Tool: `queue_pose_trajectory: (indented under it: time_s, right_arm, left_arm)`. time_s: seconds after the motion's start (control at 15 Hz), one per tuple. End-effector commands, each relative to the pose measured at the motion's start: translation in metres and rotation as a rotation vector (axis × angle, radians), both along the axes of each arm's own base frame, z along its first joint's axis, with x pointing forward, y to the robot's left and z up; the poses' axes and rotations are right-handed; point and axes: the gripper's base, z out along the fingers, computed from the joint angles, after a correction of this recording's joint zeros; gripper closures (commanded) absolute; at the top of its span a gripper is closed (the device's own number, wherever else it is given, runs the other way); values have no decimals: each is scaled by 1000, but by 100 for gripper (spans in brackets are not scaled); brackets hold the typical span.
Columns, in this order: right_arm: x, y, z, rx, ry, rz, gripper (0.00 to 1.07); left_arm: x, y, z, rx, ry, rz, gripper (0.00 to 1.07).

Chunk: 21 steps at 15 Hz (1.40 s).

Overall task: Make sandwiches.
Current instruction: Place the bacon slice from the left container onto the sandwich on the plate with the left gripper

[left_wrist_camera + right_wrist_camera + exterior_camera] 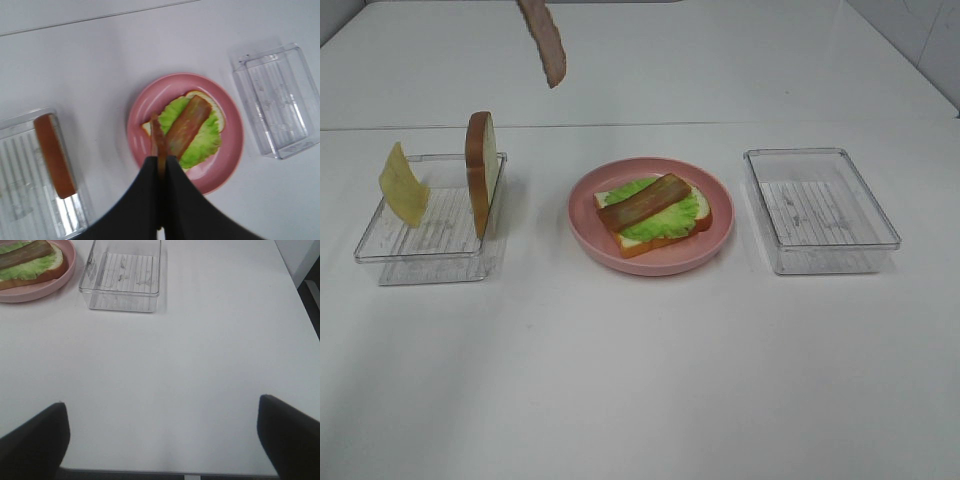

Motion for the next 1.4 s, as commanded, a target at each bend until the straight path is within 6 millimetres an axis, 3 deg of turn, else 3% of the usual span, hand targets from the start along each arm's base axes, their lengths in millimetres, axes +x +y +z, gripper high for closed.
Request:
queue_pose_trajectory:
  time_s: [0.07, 0.2, 0.4, 0.53, 0.6, 0.73, 0.8, 1.13, 1.4]
  right_arm:
    - [-3, 0, 0, -5, -38, -1, 9]
    - [-3, 0, 0, -5, -38, 0, 9]
    - [-3, 0, 0, -5, -38, 0, 9]
    - [-3, 0, 0, -5, -38, 0, 9]
    - [-3, 0, 0, -5, -38, 0, 9]
    - [-3, 0, 0, -5, -38, 0, 9]
    - [-3, 0, 0, -5, -38, 0, 9]
    - [-3, 0, 0, -5, -38, 0, 9]
    - [-3, 0, 0, -4, -38, 1, 9]
  left_arm:
    - [1, -34, -2, -113, -51, -39, 107]
    - [4, -51, -14, -169, -34, -57, 107]
    - [14, -84, -48, -278, 35, -88, 107]
    - [20, -104, -74, -346, 63, -124, 107]
    - [27, -115, -96, -401, 96, -129, 107]
    - [32, -122, -115, -460, 153, -115, 107]
    - [37, -126, -138, -475, 202, -95, 107]
    - [49, -122, -203, -413, 323, -56, 107]
    - [55, -103, -208, -373, 363, -54, 107]
